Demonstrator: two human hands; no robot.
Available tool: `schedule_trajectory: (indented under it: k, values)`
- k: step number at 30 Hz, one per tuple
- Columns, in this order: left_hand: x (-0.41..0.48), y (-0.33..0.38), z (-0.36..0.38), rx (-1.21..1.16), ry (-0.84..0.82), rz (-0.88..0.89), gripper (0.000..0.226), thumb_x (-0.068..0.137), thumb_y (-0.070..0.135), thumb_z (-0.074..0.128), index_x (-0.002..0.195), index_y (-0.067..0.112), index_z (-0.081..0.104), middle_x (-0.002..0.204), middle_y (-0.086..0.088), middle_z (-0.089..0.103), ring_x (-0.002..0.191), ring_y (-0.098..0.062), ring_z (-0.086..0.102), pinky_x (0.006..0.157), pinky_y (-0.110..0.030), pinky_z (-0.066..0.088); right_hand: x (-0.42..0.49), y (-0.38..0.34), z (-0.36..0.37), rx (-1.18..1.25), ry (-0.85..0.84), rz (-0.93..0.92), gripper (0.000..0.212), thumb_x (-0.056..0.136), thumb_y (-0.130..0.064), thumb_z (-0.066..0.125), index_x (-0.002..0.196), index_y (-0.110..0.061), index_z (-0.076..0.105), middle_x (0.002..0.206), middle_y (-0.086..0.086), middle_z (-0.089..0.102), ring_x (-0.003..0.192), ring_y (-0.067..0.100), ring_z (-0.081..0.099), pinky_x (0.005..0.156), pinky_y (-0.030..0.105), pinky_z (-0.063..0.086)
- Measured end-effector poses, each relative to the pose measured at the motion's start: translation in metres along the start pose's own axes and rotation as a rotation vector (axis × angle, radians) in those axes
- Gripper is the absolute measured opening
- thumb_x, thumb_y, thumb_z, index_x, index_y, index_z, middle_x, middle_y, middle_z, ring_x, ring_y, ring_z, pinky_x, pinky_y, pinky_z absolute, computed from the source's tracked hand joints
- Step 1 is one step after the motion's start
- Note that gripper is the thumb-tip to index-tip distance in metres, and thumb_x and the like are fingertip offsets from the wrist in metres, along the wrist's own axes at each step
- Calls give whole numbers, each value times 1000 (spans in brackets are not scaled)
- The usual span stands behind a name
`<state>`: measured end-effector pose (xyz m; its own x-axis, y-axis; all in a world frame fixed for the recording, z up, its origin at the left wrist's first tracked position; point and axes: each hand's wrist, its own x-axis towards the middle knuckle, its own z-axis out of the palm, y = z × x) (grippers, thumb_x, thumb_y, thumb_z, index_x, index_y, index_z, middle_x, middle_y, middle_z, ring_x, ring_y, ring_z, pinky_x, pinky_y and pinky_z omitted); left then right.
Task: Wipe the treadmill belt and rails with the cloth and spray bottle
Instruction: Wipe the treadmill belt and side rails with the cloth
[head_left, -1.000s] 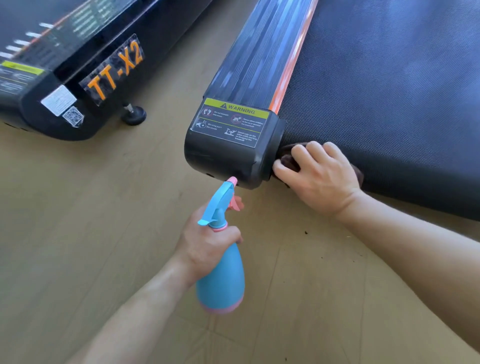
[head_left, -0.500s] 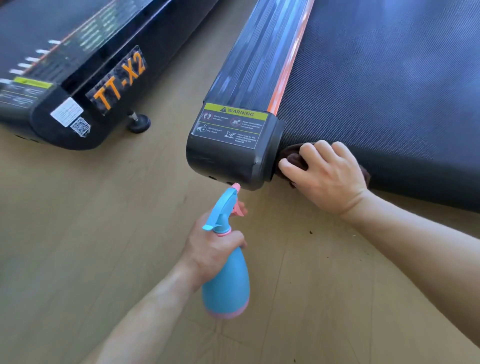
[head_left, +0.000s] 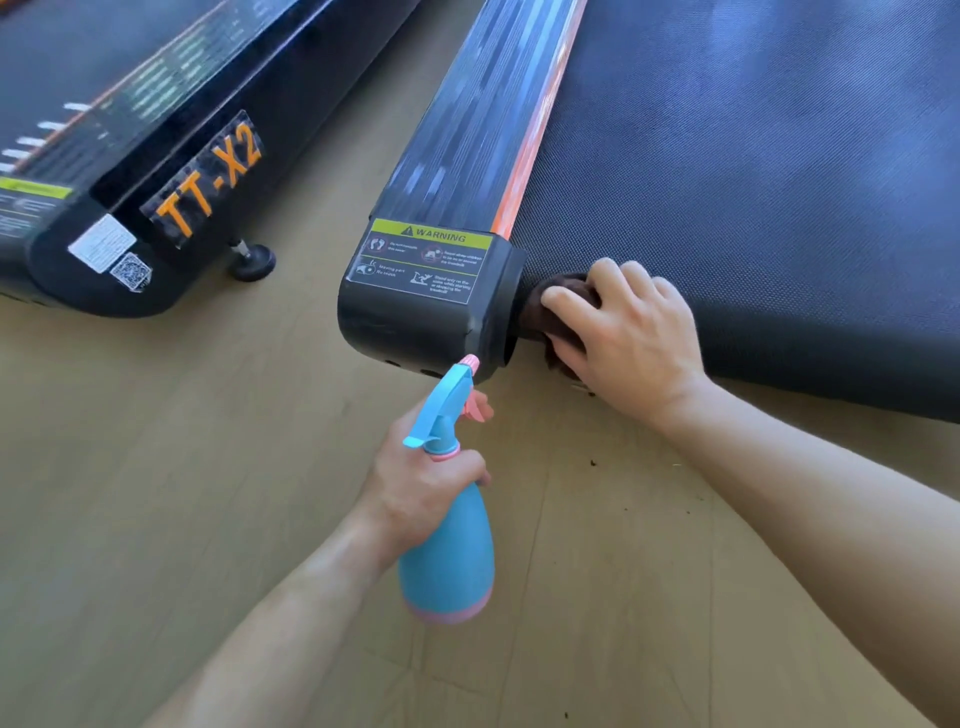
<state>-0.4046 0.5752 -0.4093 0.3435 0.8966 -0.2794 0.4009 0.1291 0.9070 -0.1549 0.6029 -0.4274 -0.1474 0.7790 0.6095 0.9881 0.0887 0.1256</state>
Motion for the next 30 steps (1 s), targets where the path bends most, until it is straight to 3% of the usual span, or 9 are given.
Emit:
schedule_trajectory:
  k: [3, 5, 7, 9, 12, 17, 22, 26, 30]
  values:
    - [-2, 3, 2, 5, -1, 28, 52, 64, 13, 67, 112, 34, 68, 112, 16, 70, 105, -25, 59, 80, -23, 52, -17, 19, -11, -52, -8, -95, 20, 89, -36, 63, 99, -20, 66, 92, 12, 55, 77, 32, 52, 60, 41, 42]
    - [-2, 4, 3, 8, 8, 15, 53, 64, 13, 67, 113, 34, 69, 112, 16, 70, 105, -26, 60, 90, -41, 55, -1, 15, -8, -48, -21, -86, 20, 89, -37, 61, 96, -20, 65, 91, 12, 56, 77, 33, 54, 60, 41, 43]
    - [-3, 8, 6, -4, 20, 14, 53, 64, 13, 65, 112, 34, 69, 110, 16, 70, 101, -24, 64, 88, -51, 57, 19, 1, -4, -15, -40, 21, 23, 88, -40, 61, 99, -21, 66, 93, 12, 58, 80, 34, 56, 60, 41, 45]
    - [-4, 13, 6, -21, 43, 25, 54, 64, 12, 64, 112, 37, 68, 109, 17, 69, 96, -21, 65, 83, -46, 58, 25, -9, -1, 7, -34, 92, 25, 89, -43, 61, 102, -22, 66, 95, 12, 58, 81, 35, 57, 61, 41, 46]
    - [-4, 17, 9, 0, 41, 23, 57, 64, 11, 66, 116, 35, 68, 110, 17, 70, 98, -17, 64, 84, -44, 58, -12, 9, -12, 4, -54, 39, 24, 89, -39, 62, 105, -22, 66, 95, 12, 56, 81, 35, 55, 62, 43, 46]
    - [-5, 19, 13, 27, -2, 60, 61, 65, 12, 67, 119, 40, 68, 112, 15, 70, 103, -25, 62, 89, -47, 56, -62, 63, -41, -49, -34, 40, 23, 92, -38, 62, 101, -19, 68, 89, 13, 54, 77, 35, 54, 60, 43, 46]
    - [0, 31, 24, 44, -9, 72, 59, 64, 15, 66, 120, 34, 68, 111, 17, 71, 80, -9, 61, 71, -24, 52, 4, 32, -34, 70, -125, 255, 33, 88, -47, 57, 106, -21, 66, 94, 11, 57, 87, 36, 58, 63, 40, 45]
    - [5, 51, 29, 46, -12, 99, 61, 65, 15, 66, 120, 42, 67, 113, 16, 71, 93, -12, 66, 80, -31, 53, -9, 25, -40, 72, -188, 310, 29, 86, -43, 61, 105, -21, 64, 94, 10, 57, 83, 33, 58, 57, 38, 46]
    - [-20, 87, 39, 190, -108, 136, 48, 76, 7, 67, 108, 42, 62, 112, 20, 66, 87, 1, 58, 76, -6, 42, -83, 30, -102, 139, -509, 439, 24, 85, -40, 64, 101, -23, 59, 92, 2, 53, 85, 27, 58, 56, 29, 37]
